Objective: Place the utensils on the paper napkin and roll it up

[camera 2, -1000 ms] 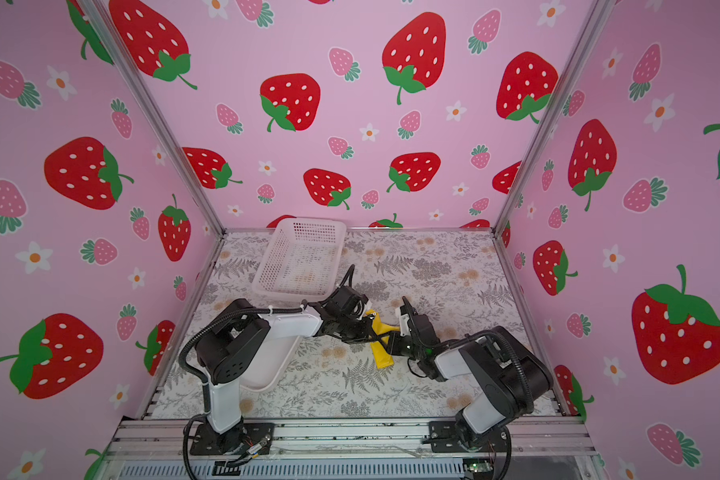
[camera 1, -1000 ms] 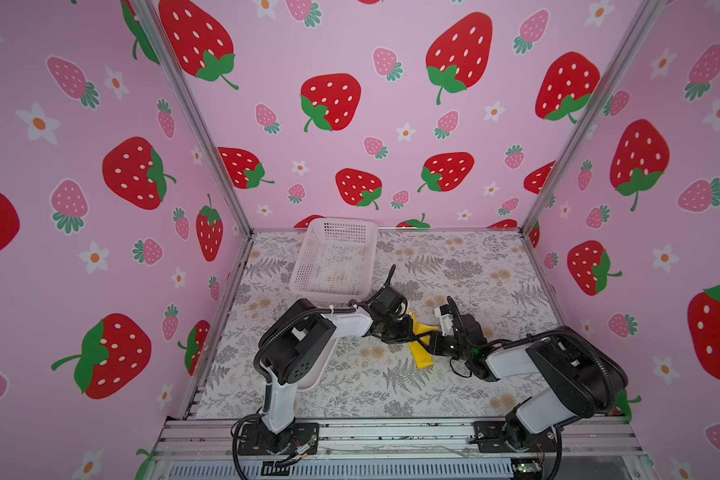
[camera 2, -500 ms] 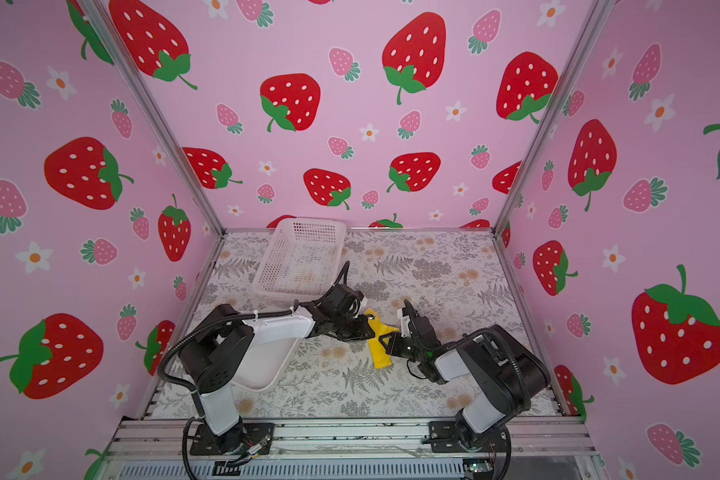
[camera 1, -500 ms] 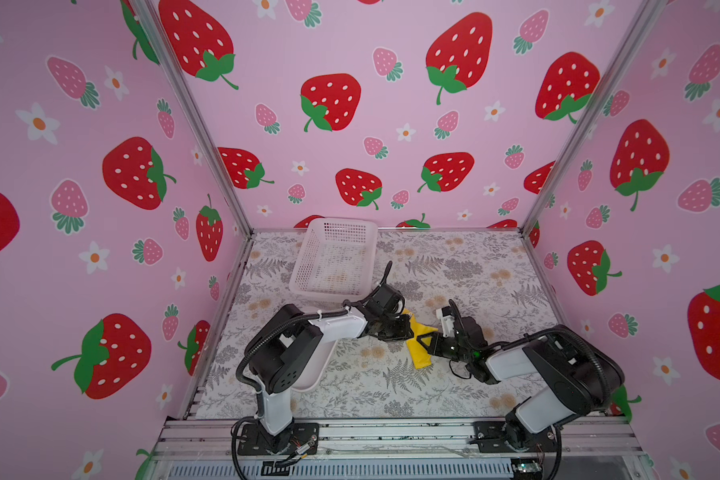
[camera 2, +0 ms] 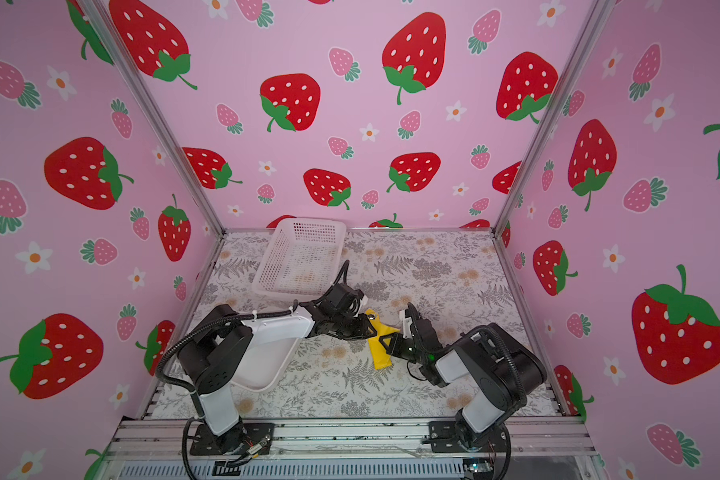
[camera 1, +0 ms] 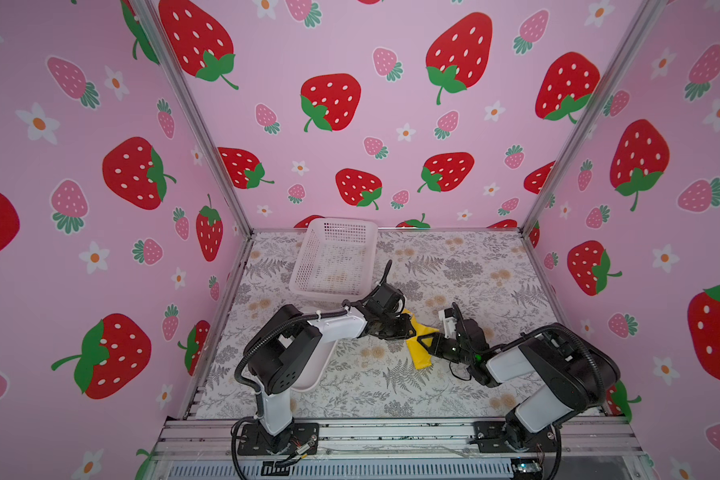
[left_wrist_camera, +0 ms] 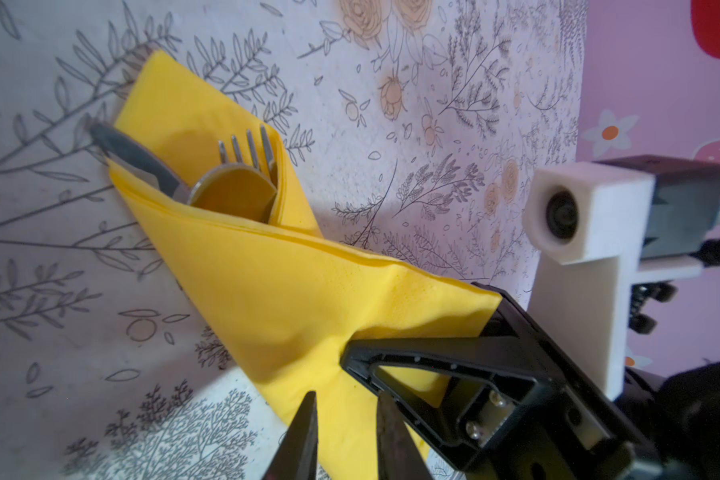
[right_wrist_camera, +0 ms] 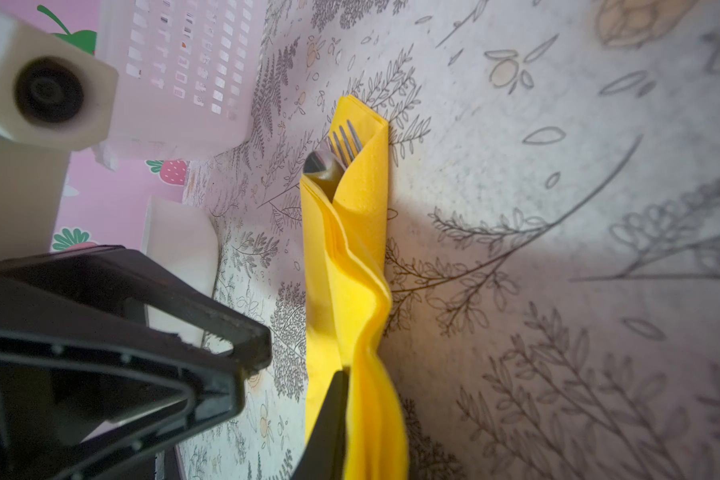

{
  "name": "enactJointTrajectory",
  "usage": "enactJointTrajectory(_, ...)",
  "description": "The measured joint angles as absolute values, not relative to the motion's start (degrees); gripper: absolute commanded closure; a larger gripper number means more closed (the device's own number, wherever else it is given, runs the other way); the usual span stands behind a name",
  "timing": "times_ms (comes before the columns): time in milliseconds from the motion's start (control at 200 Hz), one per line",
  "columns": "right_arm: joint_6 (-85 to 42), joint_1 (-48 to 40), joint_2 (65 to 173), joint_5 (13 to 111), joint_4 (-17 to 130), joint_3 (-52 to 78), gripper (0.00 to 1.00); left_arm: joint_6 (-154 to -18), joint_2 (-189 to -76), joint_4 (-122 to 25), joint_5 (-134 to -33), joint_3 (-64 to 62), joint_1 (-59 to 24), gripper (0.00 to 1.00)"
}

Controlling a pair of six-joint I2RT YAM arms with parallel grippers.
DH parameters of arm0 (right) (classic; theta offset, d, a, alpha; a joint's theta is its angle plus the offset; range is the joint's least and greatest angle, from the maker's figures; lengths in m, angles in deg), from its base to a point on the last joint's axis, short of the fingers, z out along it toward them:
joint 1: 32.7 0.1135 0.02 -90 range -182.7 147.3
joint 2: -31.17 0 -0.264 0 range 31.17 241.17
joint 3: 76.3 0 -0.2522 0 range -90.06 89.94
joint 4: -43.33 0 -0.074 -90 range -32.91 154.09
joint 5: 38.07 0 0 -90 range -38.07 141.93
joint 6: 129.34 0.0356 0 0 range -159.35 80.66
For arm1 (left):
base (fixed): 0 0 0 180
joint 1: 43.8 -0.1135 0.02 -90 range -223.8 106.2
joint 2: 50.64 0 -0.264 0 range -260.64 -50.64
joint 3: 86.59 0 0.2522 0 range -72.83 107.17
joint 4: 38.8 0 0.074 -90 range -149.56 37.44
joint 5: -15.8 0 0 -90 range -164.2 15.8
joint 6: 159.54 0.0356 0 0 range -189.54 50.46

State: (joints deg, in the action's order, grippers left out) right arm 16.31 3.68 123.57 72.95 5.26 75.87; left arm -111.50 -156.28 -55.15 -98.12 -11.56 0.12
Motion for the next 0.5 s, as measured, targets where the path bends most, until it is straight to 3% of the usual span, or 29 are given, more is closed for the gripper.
enactJointTrajectory(290,16.31,3.68,123.57,72.95,5.32,75.87,0.87,-111.47,-157.05,-57.12,-96.66,-11.53,0.12,0.66)
enactJointTrajectory(500,16.29,3.68,123.57,72.95,5.46,75.87,0.86,-111.52,-159.91,-56.64,-97.27,-11.16,0.03,0.71)
